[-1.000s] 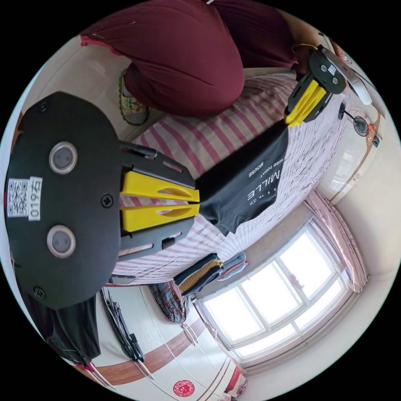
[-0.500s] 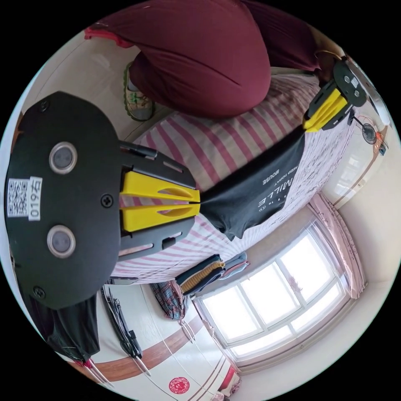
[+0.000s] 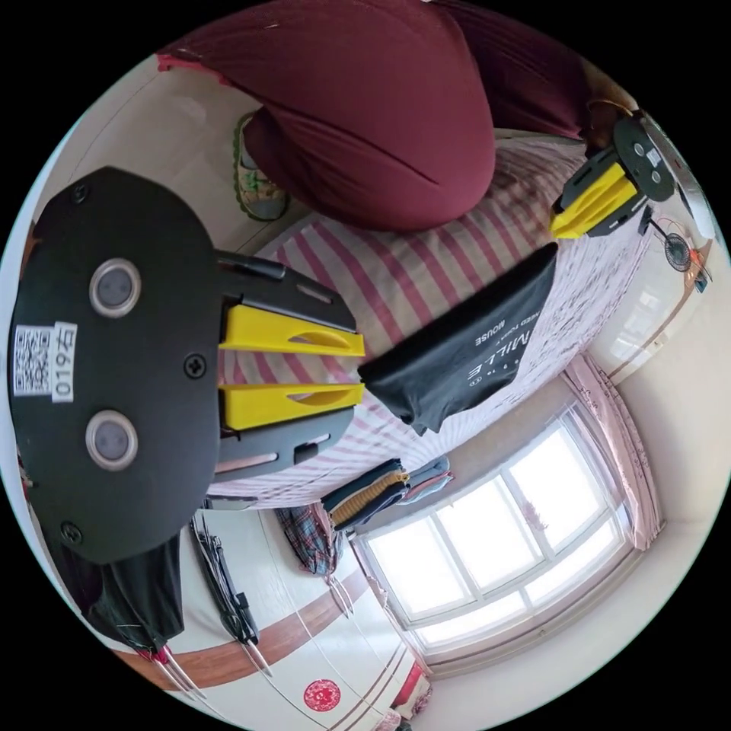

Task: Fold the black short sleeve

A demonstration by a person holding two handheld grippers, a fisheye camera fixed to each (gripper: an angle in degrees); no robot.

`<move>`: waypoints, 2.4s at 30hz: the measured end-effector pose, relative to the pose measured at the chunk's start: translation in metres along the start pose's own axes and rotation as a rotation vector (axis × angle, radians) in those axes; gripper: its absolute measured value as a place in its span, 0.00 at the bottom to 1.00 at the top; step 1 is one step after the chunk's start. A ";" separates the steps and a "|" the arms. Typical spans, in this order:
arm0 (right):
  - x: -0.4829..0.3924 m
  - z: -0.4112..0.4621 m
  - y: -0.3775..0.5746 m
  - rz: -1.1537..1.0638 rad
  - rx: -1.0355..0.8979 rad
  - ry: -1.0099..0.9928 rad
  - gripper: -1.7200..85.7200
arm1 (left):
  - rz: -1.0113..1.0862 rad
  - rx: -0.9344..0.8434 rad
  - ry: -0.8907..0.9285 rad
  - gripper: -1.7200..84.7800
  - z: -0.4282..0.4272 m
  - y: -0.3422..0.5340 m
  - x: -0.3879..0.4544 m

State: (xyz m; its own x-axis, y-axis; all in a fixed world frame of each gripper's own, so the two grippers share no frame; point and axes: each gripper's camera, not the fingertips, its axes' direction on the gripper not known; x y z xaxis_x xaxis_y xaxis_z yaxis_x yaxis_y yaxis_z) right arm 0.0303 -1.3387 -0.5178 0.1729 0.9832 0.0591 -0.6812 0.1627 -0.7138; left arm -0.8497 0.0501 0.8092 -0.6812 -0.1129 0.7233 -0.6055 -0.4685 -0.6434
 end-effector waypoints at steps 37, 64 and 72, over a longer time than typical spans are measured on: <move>0.455 0.431 -0.645 -0.167 -0.175 -1.164 0.11 | -0.714 -0.195 0.727 0.10 0.267 -0.091 -0.470; 0.490 0.614 -0.895 -0.323 -0.700 -1.384 0.04 | -0.703 -0.206 0.809 0.09 0.316 -0.120 -0.520; 0.524 0.635 -0.898 -0.110 -0.621 -1.427 0.01 | -0.649 -0.236 0.763 0.05 0.319 -0.138 -0.513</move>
State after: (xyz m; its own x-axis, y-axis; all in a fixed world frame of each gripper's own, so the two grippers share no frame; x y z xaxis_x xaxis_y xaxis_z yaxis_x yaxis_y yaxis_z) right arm 0.2810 -0.9170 0.5968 -0.8386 0.2904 0.4608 -0.2587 0.5321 -0.8062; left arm -0.2853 -0.1070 0.6068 -0.2240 0.7257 0.6505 -0.9595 -0.0472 -0.2778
